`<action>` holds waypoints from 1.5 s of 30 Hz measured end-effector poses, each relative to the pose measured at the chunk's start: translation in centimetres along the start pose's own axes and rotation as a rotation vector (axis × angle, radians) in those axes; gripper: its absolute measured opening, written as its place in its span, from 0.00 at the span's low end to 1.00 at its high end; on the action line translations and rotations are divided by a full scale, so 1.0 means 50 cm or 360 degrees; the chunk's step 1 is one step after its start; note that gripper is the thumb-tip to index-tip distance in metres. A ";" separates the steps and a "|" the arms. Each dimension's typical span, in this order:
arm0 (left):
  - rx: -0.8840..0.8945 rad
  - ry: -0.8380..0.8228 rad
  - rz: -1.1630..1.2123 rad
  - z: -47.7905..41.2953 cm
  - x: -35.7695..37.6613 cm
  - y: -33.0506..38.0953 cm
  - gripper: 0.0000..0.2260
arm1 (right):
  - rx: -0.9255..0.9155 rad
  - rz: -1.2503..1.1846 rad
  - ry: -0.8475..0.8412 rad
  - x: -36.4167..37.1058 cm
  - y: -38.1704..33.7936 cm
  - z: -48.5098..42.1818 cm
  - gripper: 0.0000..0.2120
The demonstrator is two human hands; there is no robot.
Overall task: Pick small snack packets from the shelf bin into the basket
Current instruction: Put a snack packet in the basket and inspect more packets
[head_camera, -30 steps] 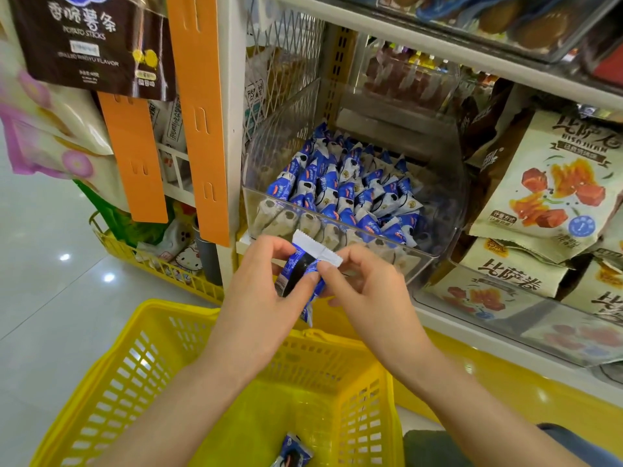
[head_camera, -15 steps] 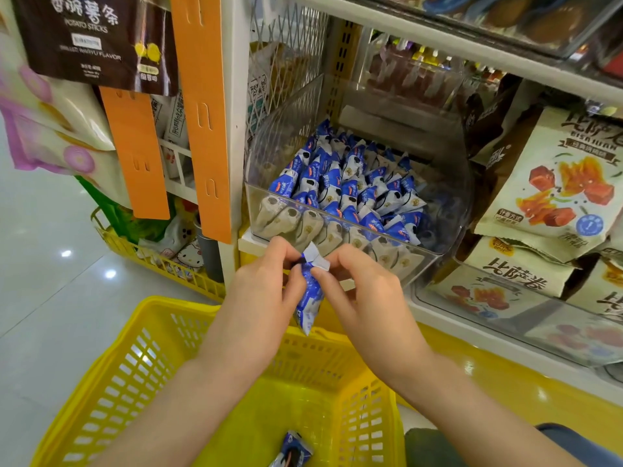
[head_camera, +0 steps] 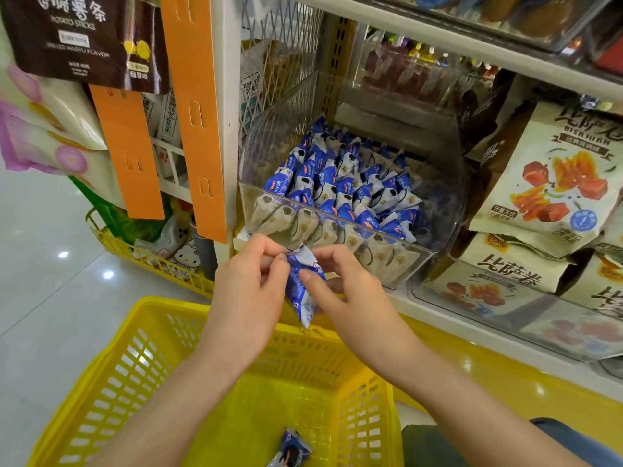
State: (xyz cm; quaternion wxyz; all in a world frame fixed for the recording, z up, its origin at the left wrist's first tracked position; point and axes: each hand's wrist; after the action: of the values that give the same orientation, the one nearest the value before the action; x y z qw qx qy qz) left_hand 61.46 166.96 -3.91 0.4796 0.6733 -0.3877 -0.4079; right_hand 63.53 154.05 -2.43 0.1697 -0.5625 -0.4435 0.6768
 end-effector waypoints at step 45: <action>-0.0337 -0.0400 0.0629 -0.029 -0.025 0.055 0.09 | 0.0005 -0.0325 0.0400 -0.031 -0.033 -0.050 0.10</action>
State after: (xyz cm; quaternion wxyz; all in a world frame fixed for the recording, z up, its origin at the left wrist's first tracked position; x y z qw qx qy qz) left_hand 61.96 167.92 -0.74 0.5660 0.4746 -0.5233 -0.4250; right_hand 65.87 154.85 -0.10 0.2926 -0.5945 -0.4725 0.5811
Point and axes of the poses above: each hand's wrist, its own z-axis away from the middle knuckle, its own x-axis out of the palm, y = z × x, and after that the axes turned 10 degrees about z, right-handed
